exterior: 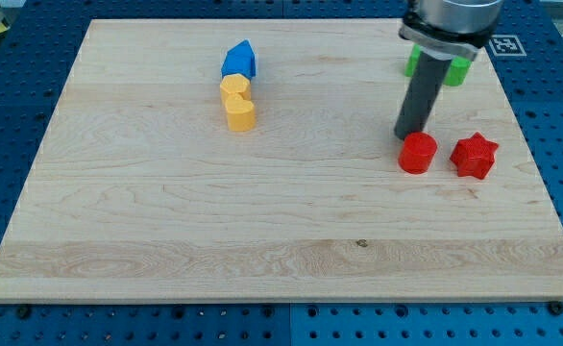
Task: Push the red circle closer to the red star
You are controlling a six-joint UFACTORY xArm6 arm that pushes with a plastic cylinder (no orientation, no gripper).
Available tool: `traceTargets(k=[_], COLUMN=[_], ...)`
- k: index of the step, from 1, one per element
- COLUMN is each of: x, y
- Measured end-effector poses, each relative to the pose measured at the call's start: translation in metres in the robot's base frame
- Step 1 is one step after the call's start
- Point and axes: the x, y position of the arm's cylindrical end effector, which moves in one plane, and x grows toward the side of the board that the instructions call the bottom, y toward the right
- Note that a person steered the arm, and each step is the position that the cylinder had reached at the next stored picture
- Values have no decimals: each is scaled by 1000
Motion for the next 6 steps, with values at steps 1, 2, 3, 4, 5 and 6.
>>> traceTargets(k=[1,2,3,4,5,6], x=[0,0,7,12,13,17], y=[-33,-63,-63,-39,-6,22])
